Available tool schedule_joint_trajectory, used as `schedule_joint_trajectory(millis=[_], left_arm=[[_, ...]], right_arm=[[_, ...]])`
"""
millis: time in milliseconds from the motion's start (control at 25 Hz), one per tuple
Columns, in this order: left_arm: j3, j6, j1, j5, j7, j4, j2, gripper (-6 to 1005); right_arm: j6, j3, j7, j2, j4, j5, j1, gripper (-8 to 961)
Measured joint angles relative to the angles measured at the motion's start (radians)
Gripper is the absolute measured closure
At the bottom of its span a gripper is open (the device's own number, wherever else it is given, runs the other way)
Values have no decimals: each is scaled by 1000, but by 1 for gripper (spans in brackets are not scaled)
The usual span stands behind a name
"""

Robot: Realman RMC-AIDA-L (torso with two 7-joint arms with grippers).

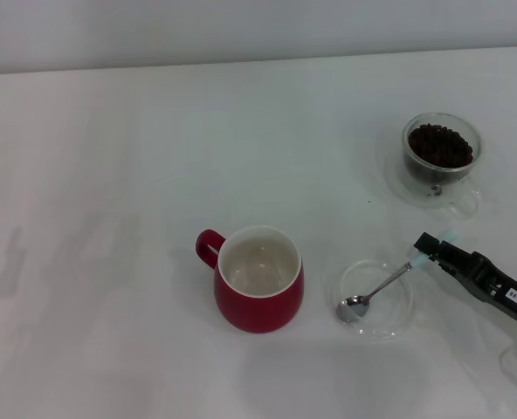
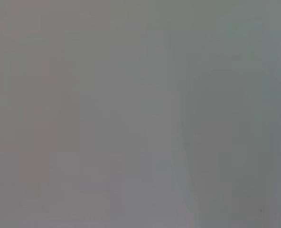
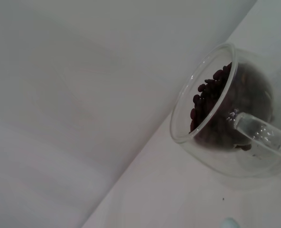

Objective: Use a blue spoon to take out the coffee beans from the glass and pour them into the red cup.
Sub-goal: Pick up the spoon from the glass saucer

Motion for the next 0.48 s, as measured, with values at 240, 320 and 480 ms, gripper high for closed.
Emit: schedule_joint_trajectory(millis=[240,320,480], left_arm=[[0,-1,0,0,0,0,0,405],[0,-2,0,0,0,0,0,405],[0,-4,0,0,0,-1,0,405]], right_arm=[[9,2,-1,0,0,2,0,734],[18,2,-4,0,0,3,0,737],[65,3,-9,0,-8,7,-1,742]])
